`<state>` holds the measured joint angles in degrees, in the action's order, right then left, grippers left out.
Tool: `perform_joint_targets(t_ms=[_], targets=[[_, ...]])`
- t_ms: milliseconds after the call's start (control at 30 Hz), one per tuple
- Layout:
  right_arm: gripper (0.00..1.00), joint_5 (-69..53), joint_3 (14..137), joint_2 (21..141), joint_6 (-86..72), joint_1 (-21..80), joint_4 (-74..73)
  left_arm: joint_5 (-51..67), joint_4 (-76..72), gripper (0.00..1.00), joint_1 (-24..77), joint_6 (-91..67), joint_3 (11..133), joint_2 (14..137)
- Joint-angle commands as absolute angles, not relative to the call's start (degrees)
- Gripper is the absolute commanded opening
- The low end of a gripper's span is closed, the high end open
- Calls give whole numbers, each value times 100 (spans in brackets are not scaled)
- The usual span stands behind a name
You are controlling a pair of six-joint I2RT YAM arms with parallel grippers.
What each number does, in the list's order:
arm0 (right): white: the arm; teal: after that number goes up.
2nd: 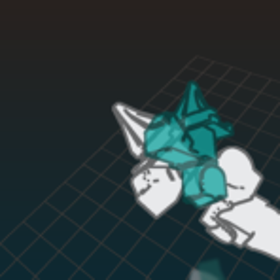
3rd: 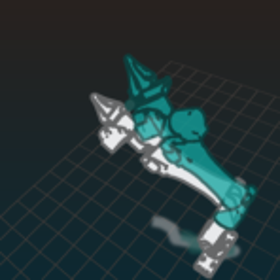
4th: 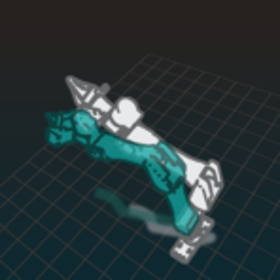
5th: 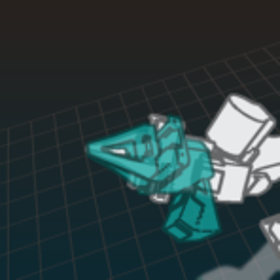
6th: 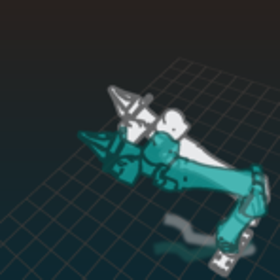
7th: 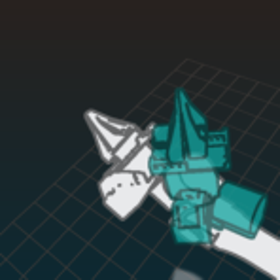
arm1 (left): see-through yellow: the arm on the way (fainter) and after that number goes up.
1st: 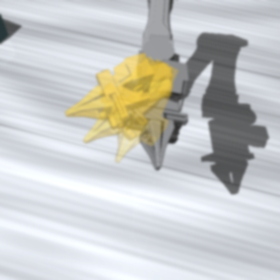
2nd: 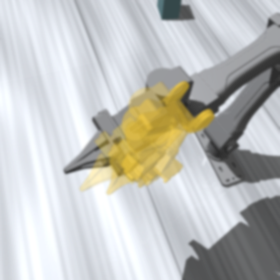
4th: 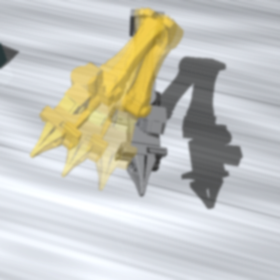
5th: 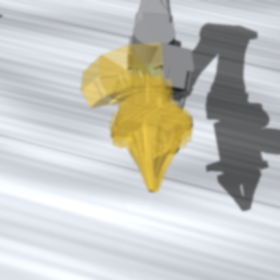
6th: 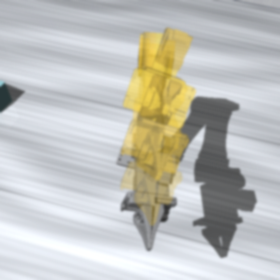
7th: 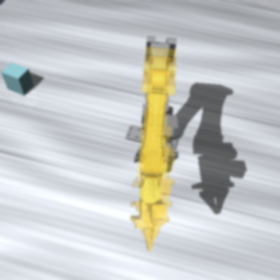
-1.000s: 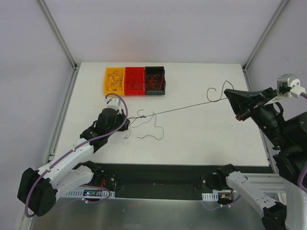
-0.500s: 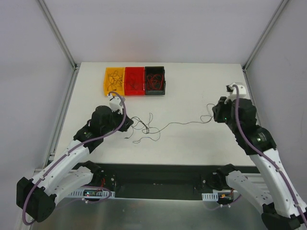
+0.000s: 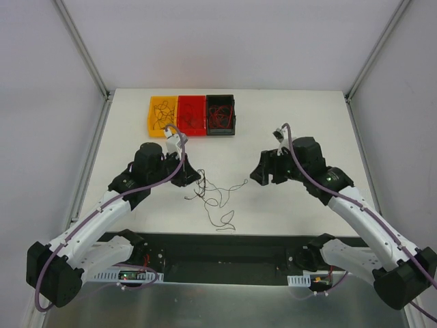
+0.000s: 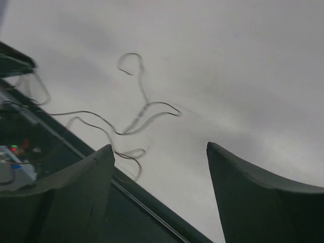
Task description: Untangle the cables
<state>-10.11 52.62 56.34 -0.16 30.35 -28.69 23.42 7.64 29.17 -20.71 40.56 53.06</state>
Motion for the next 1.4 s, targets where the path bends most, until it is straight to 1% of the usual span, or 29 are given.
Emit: perform_joint_targets(t_ms=[0,67,100,233,333,533,867,1100,1233,1367], targets=[[73,-2917,4747,5949,-1552,3462,-225,2566,721,0,2900,-2241,4263,5379],[64,-3040,4755,6265,-1888,3795,507,2566,721,0,2900,-2267,4245,5379],[61,-3085,4824,6423,-1942,3962,779,2566,721,0,2900,-2285,4228,5396],[51,-2980,5080,6916,-1855,4639,1195,2540,721,0,2900,-2276,4219,5405],[43,-2664,5176,7057,-1636,4904,1187,2523,721,0,2900,-2276,4219,5423],[38,-2295,5238,7216,-1257,5396,1213,2566,729,0,2900,-2206,4228,5423],[38,-1767,5256,7207,-1020,5678,1125,2531,756,0,2900,-2162,4245,5449],[46,-1609,5019,6952,-835,5739,1011,2514,765,0,2900,-2162,4254,5458],[47,-1723,5054,6873,-782,5792,993,2487,765,0,2900,-2153,4263,5502],[48,-1564,4940,6654,-773,5818,817,2496,756,0,2900,-2127,4237,5502]])
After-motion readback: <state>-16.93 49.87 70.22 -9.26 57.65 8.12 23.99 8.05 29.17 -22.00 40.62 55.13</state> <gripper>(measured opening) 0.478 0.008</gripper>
